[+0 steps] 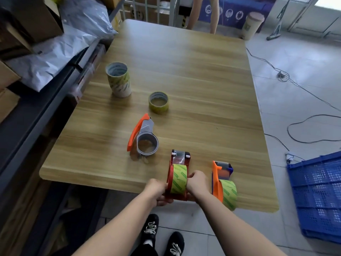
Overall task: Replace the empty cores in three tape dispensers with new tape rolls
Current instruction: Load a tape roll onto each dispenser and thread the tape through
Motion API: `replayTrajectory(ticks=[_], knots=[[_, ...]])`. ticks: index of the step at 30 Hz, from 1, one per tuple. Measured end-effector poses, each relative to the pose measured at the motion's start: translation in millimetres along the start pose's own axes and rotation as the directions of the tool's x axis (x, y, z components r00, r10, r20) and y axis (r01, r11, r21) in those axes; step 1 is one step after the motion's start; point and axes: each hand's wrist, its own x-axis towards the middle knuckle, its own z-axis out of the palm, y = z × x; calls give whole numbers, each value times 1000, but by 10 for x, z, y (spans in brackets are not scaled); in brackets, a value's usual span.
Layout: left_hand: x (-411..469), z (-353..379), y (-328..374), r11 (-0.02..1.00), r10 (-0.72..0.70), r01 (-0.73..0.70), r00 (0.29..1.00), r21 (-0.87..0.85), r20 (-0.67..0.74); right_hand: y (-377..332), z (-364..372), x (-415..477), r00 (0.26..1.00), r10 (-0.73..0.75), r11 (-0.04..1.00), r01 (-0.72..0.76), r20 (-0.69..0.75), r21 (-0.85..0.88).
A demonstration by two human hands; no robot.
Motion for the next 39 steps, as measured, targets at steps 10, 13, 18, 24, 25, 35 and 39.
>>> replayTrajectory(ticks=[10,13,18,24,25,35,39], knots=[[-51,81,-46,990,22,-17,999,-138,34,-70,-157,-44,999,-46,998,46,1,-45],[-70,56,-52,992,14,-8,999,-126,45,-34,-124,-57,999,-44,998,43,-19,-36],[-86,-20,-93,993,-18,23,999,-115,46,-19,-47,-41,997,-57,998,56,-59,-20],[-139,-65,-129,999,-7,6,999,35,54,30,-25,-2,998,-32,997,28,-59,-68],[-127,-80,-132,992,27,-29,1000,122,16,31,-24,-3,998,-24,998,22,-51,-55],[-248,-171,-70,739,592,-585,801,334,94,-39,-122,9,998,4,956,-23,65,292],[-283,-104,-98,676,641,-581,767,453,29,-187,-202,-298,996,-87,898,66,28,435]])
